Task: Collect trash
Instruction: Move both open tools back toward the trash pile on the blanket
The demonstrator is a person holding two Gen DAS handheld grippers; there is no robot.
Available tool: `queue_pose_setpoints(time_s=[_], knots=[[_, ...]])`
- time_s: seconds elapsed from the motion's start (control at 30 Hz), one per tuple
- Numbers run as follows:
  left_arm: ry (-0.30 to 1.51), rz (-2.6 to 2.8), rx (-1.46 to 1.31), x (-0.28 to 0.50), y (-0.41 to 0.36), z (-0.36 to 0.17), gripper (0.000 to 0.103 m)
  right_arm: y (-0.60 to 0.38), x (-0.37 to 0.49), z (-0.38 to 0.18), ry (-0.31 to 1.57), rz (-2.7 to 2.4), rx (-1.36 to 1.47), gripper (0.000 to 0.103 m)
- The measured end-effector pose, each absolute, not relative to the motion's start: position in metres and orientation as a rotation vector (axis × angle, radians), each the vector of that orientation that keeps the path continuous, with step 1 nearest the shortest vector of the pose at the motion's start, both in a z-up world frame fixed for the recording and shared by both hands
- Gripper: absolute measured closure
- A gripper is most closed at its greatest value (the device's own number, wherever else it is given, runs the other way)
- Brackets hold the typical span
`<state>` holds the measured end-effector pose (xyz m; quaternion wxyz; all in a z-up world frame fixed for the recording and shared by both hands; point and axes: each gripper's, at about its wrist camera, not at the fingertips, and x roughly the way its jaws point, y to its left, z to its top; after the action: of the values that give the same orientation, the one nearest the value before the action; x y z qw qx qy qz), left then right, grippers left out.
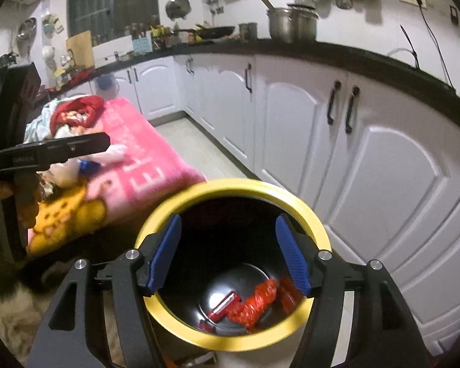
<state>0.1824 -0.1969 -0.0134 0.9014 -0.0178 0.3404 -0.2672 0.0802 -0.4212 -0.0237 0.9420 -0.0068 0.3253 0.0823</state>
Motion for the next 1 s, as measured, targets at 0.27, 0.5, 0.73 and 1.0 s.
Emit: queue_pose_setpoints(time_s=[0.27,0.5,0.73,1.0], knots=[[0.596,-0.401,-0.032,0.165,-0.139,0.013,0.010,-0.378,0.093,-0.002,0.639,0.261,-0.019,0.036],[0.544,-0.320,-0.042,0.156,-0.094,0.026,0.010,-0.334,0.103,0.009,0.623,0.336,-0.084,0.036],[0.527,-0.253,-0.046,0.153,-0.060,0.024,0.010,-0.284,0.116,0.014,0.617,0.428,-0.112,0.036],[0.544,-0.172,-0.039,0.158,-0.021,0.012,0.010,-0.242,0.134,0.011,0.610,0.480,-0.137,0.036]])
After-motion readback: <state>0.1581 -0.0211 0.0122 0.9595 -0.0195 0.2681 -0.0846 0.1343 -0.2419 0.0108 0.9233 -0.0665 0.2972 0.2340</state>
